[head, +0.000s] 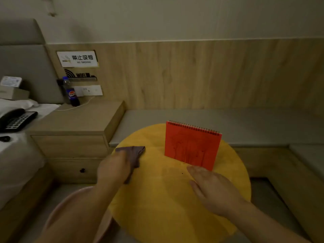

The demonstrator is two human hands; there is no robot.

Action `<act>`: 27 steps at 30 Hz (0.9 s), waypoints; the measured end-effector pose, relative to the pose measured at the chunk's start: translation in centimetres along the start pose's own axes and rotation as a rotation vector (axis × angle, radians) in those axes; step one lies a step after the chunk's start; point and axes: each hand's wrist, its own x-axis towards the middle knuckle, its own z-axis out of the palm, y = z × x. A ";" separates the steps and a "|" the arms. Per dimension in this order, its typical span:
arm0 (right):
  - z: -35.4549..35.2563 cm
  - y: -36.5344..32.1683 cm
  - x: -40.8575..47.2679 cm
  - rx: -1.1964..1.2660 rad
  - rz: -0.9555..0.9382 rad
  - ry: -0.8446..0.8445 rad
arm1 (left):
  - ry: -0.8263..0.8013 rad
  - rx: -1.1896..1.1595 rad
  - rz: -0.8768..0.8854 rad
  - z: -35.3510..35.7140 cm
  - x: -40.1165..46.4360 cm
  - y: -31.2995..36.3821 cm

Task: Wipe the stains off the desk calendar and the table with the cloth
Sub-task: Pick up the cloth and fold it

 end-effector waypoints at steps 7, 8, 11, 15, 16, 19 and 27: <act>2.1 -0.6 0.8 0.028 -0.072 -0.002 | -0.204 -0.099 -0.427 5.5 2.4 -4.9; 2.4 -0.5 1.3 0.024 -0.068 -0.002 | -0.198 -0.089 -0.446 5.8 2.6 -5.0; 3.1 -1.3 2.3 0.052 -0.064 -0.001 | -0.228 -0.018 -0.476 5.9 3.6 -5.2; 3.7 -2.3 4.0 0.090 -0.062 -0.013 | -0.230 -0.137 -0.407 5.4 4.4 -4.2; 3.9 -2.5 4.3 0.085 -0.063 -0.025 | -0.236 -0.230 -0.376 5.4 4.7 -4.0; 4.6 -3.2 5.5 0.081 -0.079 -0.039 | -0.200 -0.484 -0.355 4.7 5.1 -3.0; 5.9 -6.0 10.3 0.569 0.198 0.053 | -0.135 -1.140 -0.481 3.1 4.6 -0.5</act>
